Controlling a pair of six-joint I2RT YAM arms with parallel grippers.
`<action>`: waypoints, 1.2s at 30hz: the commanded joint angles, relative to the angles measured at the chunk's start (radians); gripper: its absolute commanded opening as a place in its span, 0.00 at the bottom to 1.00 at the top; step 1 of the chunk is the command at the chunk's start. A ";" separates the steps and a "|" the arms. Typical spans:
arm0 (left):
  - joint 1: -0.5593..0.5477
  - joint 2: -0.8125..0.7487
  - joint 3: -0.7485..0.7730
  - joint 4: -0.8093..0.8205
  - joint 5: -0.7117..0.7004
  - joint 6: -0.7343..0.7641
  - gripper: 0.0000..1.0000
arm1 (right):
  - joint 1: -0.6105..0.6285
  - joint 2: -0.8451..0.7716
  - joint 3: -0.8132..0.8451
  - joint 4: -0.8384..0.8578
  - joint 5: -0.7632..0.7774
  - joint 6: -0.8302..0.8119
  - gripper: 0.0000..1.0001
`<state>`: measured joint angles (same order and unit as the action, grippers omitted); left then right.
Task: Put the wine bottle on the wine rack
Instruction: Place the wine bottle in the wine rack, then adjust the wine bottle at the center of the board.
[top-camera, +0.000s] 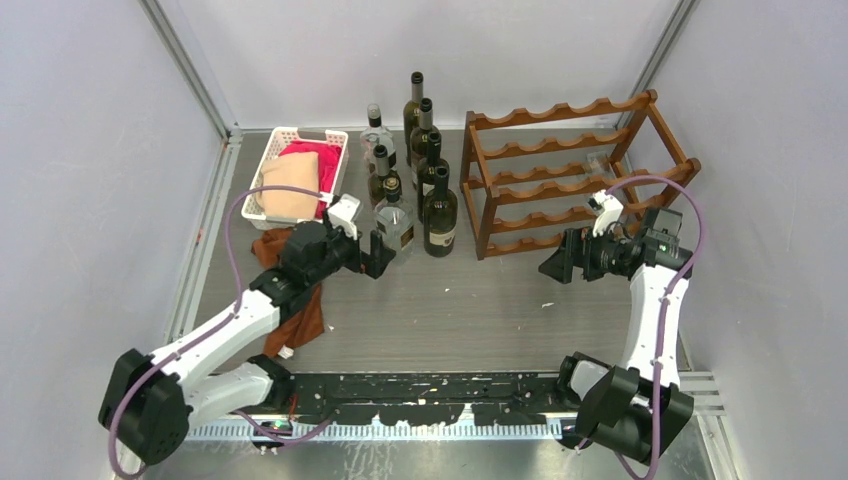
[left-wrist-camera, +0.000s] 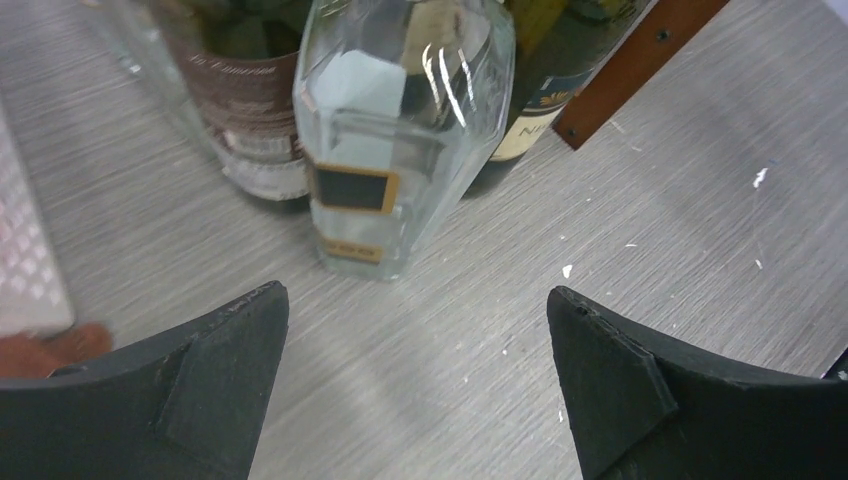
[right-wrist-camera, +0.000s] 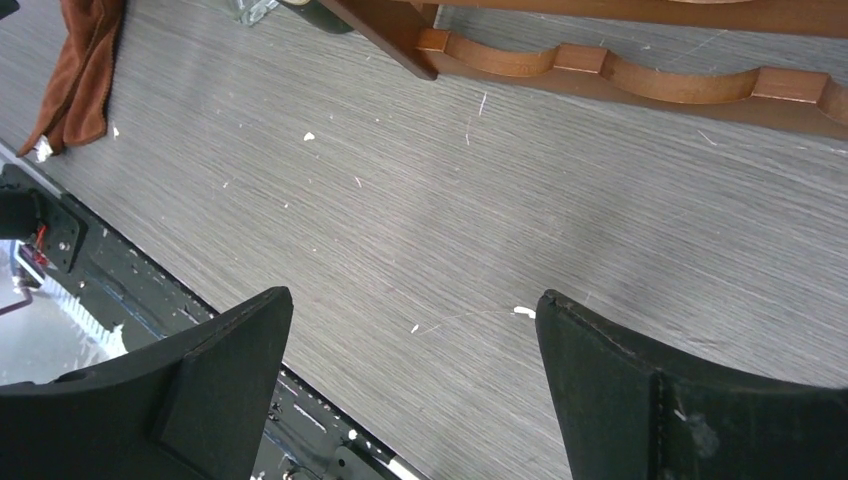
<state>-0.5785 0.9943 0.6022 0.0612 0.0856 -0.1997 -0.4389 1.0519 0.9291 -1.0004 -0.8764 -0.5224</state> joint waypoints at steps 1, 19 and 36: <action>0.056 0.105 -0.026 0.347 0.188 0.011 1.00 | 0.006 -0.055 -0.017 0.069 0.007 0.036 0.97; 0.132 0.450 -0.050 0.825 0.295 0.044 0.94 | 0.008 -0.008 -0.019 0.056 0.025 -0.001 1.00; 0.120 0.727 -0.110 1.368 0.278 0.067 0.82 | 0.008 -0.003 -0.027 0.059 0.042 -0.010 1.00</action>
<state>-0.4519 1.6867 0.4816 1.2015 0.3878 -0.1539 -0.4355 1.0500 0.8982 -0.9649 -0.8326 -0.5205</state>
